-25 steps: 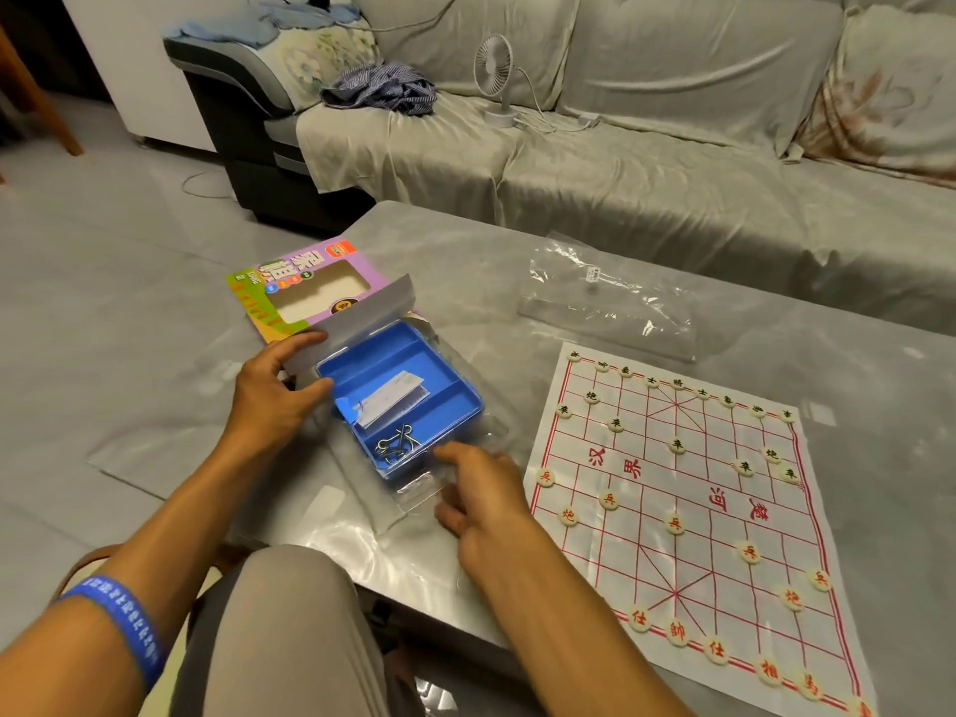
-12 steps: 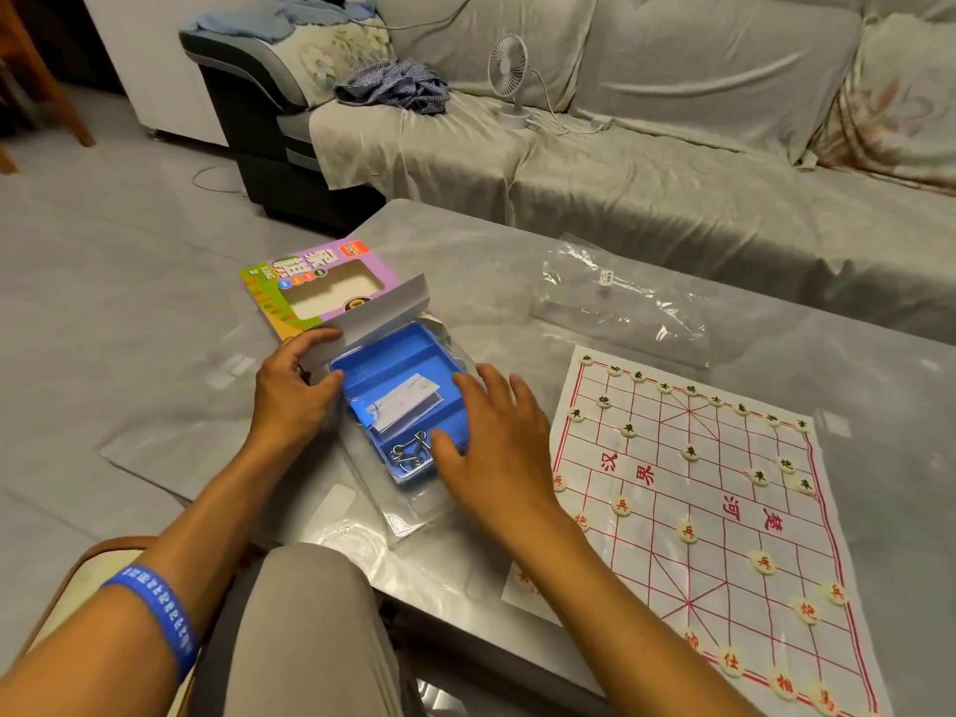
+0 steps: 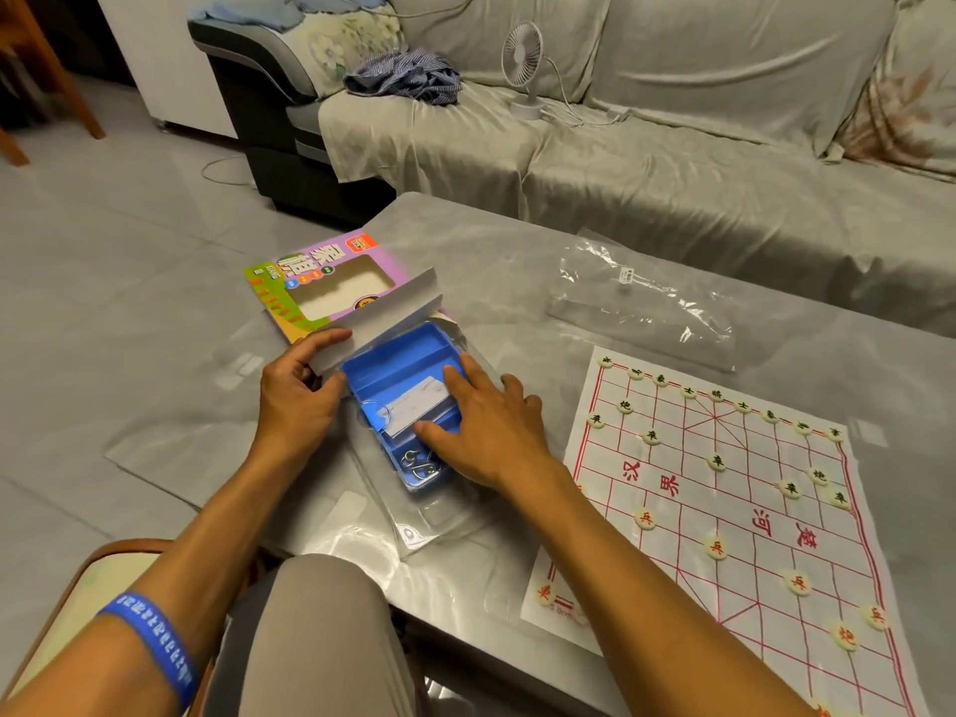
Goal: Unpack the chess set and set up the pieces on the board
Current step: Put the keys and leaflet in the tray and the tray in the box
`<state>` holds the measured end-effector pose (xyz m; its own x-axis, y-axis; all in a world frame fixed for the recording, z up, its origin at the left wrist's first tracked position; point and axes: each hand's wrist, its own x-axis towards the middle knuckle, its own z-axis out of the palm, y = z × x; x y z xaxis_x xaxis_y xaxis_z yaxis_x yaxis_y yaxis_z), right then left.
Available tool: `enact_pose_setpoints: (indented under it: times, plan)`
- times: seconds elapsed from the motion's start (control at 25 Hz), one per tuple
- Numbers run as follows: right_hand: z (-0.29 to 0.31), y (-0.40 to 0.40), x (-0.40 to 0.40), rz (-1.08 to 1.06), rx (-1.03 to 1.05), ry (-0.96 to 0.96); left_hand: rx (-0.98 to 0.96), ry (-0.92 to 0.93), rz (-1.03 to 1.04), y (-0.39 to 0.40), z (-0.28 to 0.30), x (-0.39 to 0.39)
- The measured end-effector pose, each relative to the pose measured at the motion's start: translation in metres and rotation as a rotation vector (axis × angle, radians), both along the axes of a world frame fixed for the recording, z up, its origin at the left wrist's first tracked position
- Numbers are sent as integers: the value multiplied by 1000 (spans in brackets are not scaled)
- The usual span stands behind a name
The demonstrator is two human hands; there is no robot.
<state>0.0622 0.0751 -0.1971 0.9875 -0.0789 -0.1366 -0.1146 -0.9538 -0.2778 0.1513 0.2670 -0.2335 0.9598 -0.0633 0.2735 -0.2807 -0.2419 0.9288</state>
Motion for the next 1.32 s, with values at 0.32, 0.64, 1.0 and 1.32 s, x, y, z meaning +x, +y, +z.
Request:
enact_pose_setpoints:
  times: [0.32, 0.64, 1.0, 1.32]
  plan:
    - [-4, 6, 1, -187, 72, -248, -58, 36, -18, -1, -1, 0]
    - [-2, 2, 0, -225, 105, -203, -71, 63, -41, 0, 0, -3]
    - [2, -13, 14, -187, 42, -48, -107, 94, -58, -1, 3, -5]
    - [17, -27, 33, -235, 419, 149, -105, 108, -44, -2, 4, -5]
